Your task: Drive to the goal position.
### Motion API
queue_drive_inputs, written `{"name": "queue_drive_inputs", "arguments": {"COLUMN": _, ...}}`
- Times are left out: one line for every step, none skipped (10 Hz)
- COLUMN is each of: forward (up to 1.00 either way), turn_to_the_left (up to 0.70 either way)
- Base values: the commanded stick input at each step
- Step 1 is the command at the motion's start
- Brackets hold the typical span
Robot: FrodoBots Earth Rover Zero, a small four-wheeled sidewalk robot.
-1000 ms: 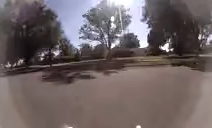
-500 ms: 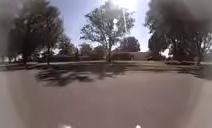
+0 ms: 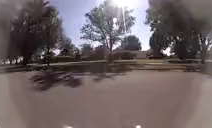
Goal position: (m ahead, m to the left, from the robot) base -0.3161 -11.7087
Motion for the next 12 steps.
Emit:
{"name": "queue_drive_inputs", "arguments": {"forward": 0.7, "turn_to_the_left": -0.35}}
{"name": "queue_drive_inputs", "arguments": {"forward": 0.7, "turn_to_the_left": -0.35}}
{"name": "queue_drive_inputs", "arguments": {"forward": 0.7, "turn_to_the_left": -0.35}}
{"name": "queue_drive_inputs", "arguments": {"forward": 0.7, "turn_to_the_left": -0.35}}
{"name": "queue_drive_inputs", "arguments": {"forward": 0.7, "turn_to_the_left": -0.35}}
{"name": "queue_drive_inputs", "arguments": {"forward": 0.7, "turn_to_the_left": -0.35}}
{"name": "queue_drive_inputs", "arguments": {"forward": 0.7, "turn_to_the_left": -0.35}}
{"name": "queue_drive_inputs", "arguments": {"forward": 0.7, "turn_to_the_left": -0.35}}
{"name": "queue_drive_inputs", "arguments": {"forward": 0.7, "turn_to_the_left": -0.35}}
{"name": "queue_drive_inputs", "arguments": {"forward": 0.7, "turn_to_the_left": -0.35}}
{"name": "queue_drive_inputs", "arguments": {"forward": 0.7, "turn_to_the_left": -0.35}}
{"name": "queue_drive_inputs", "arguments": {"forward": 0.7, "turn_to_the_left": -0.35}}
